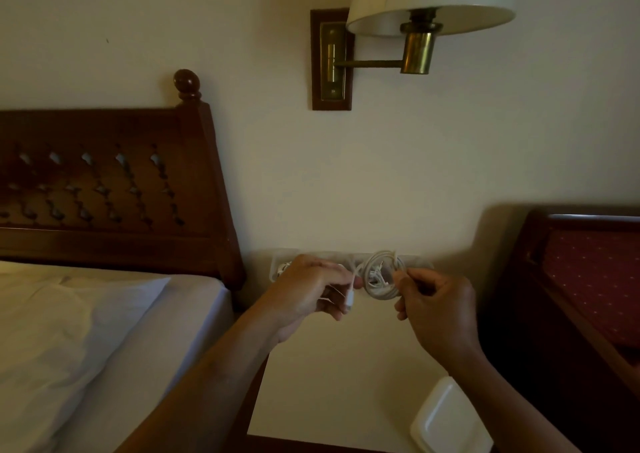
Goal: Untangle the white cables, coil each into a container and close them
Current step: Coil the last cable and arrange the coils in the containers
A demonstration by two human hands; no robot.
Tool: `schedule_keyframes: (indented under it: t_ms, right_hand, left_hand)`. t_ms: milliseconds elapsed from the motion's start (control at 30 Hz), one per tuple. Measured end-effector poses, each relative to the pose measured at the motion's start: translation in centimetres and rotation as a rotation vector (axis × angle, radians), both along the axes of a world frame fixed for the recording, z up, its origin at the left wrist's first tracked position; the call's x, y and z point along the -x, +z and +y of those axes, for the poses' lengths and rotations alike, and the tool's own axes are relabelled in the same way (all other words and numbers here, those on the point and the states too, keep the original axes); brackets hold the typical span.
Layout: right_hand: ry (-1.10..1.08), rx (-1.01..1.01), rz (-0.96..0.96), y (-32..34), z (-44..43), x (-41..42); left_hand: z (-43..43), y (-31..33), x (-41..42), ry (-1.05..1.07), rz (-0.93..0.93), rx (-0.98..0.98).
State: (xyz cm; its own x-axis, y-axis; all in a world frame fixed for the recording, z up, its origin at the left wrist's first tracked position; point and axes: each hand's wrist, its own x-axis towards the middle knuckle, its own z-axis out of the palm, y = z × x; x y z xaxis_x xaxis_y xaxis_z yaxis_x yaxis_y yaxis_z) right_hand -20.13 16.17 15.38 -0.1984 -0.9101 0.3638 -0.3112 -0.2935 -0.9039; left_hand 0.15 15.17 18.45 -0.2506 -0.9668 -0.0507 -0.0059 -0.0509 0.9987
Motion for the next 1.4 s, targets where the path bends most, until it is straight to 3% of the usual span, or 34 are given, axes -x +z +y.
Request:
schedule_keyframes:
  t_ms: [200,367,467,633,767,967,1100,1400]
  right_hand:
    - [-0.050,0.072,0.120,-0.2,0.0,-0.6]
    - [0.003,0.073,0.133,-0.3,0.3,-1.6]
    - [0.009,0.026,0.046,-0.1,0.2,-1.3]
    - [0.027,-0.018,-0.011,0.3,0.2,-1.0]
    - [0.025,-0.022,-0.004,0.5,0.2,-0.9]
    - [0.031,-0.014,-0.023,0.2,0.2,-0.8]
    - [0.081,0.010,-0.026,0.3,0.5,-1.3]
    - [0.035,0.038,-0.107,2.1,0.1,0.2]
  left_hand:
    - [0.4,0.0,1.7,0.074,0.221,-0.177]
    - [0.5,-1.1,4.0,0.344,0.086,0.045]
    - [0.2,-1.7,4.7,0.482,0.073,0.179]
    - [0.1,-2.4,4.9,0.509,0.100,0.158]
    - [-0.1,-2.3,4.8,0.550,0.129,0.269]
    - [-0.8,-3.0,4.4,0.546,-0.092,0.342]
    - [-1.1,-3.6,4.6,0.459,-0.126,0.266]
    - [-1.3,-3.1,2.1,-0.078,0.188,0.266]
